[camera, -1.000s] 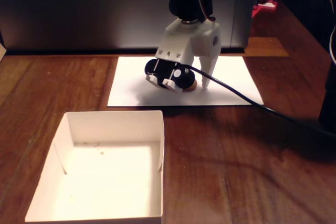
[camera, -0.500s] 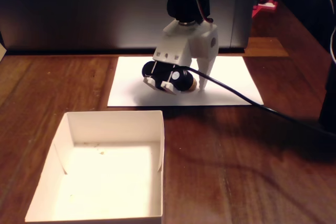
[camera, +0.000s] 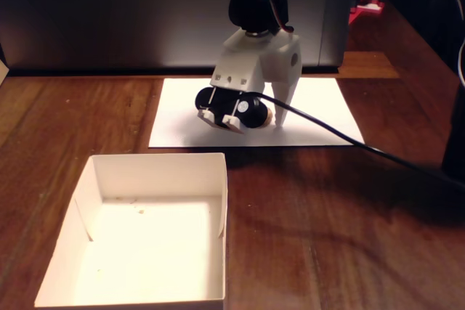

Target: Grasp a mini cookies block and put it in the white box.

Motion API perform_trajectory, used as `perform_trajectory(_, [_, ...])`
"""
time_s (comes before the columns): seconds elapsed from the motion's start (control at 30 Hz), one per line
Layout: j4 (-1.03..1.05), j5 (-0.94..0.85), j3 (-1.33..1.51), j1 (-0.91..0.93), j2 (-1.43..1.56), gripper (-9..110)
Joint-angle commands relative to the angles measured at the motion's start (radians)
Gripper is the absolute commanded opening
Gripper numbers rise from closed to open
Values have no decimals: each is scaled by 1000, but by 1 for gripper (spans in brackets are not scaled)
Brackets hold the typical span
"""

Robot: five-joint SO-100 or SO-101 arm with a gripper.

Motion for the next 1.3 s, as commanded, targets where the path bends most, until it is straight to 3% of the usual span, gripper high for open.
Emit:
perform_trajectory(0.0, [17, 8, -66, 18, 86, 38])
perform_trajectory(0.3, [21, 12, -66, 28, 86, 38])
perform_trajectory(0.67, [17, 17, -72, 25, 80, 22])
perform_trajectory(1.27, [-20, 35, -55, 20, 64, 28])
